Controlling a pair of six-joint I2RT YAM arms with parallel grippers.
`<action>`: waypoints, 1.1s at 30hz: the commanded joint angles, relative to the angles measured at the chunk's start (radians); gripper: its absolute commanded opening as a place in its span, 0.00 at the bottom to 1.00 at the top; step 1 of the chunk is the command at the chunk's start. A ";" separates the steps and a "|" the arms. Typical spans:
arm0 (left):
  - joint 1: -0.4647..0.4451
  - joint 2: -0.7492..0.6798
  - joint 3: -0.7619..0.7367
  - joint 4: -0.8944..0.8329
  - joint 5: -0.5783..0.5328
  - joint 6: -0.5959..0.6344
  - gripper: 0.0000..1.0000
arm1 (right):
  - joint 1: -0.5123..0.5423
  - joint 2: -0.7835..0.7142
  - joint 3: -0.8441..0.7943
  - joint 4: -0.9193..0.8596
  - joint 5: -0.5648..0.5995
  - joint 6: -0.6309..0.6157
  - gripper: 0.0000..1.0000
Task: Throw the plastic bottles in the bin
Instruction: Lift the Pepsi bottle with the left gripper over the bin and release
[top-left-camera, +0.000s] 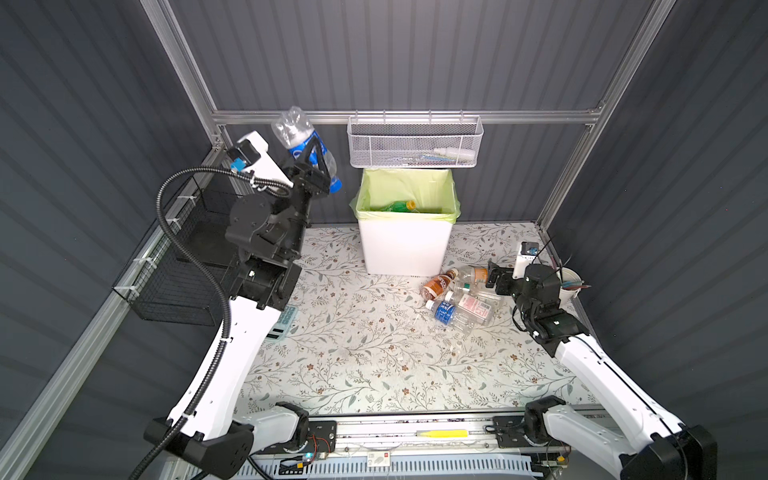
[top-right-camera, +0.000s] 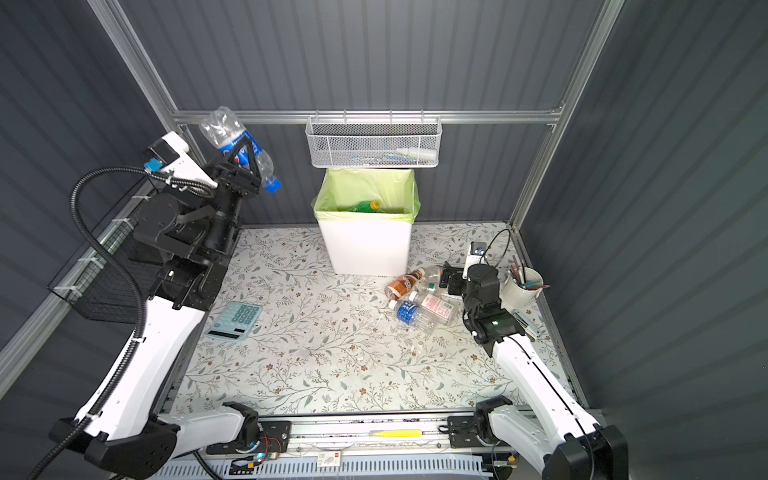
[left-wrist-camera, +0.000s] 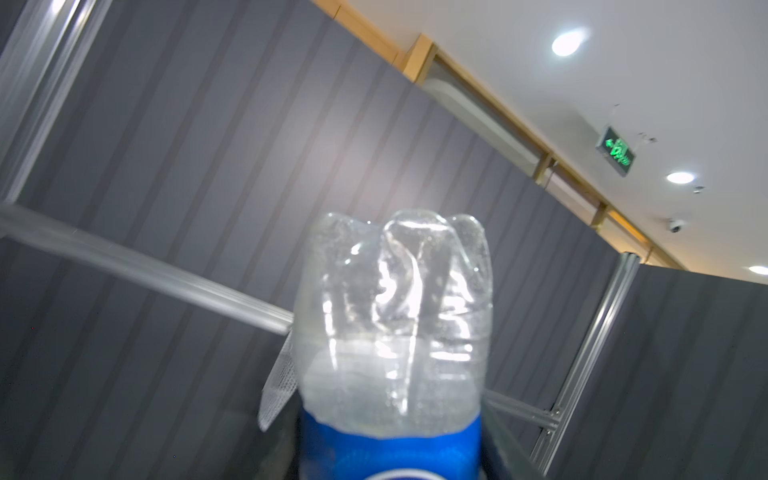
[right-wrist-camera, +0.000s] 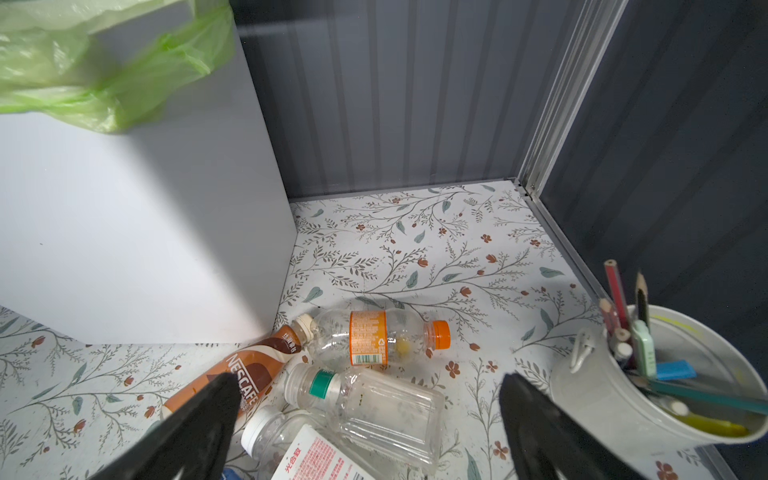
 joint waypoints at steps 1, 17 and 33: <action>0.003 0.241 0.097 -0.032 0.170 0.026 0.58 | -0.004 -0.016 0.021 0.023 -0.011 -0.008 0.99; -0.053 0.328 0.170 -0.012 0.213 0.101 1.00 | -0.004 -0.004 0.034 -0.021 -0.063 0.014 0.99; -0.054 0.037 -0.344 0.045 0.067 0.117 1.00 | 0.209 0.254 0.170 -0.289 -0.104 -0.155 0.99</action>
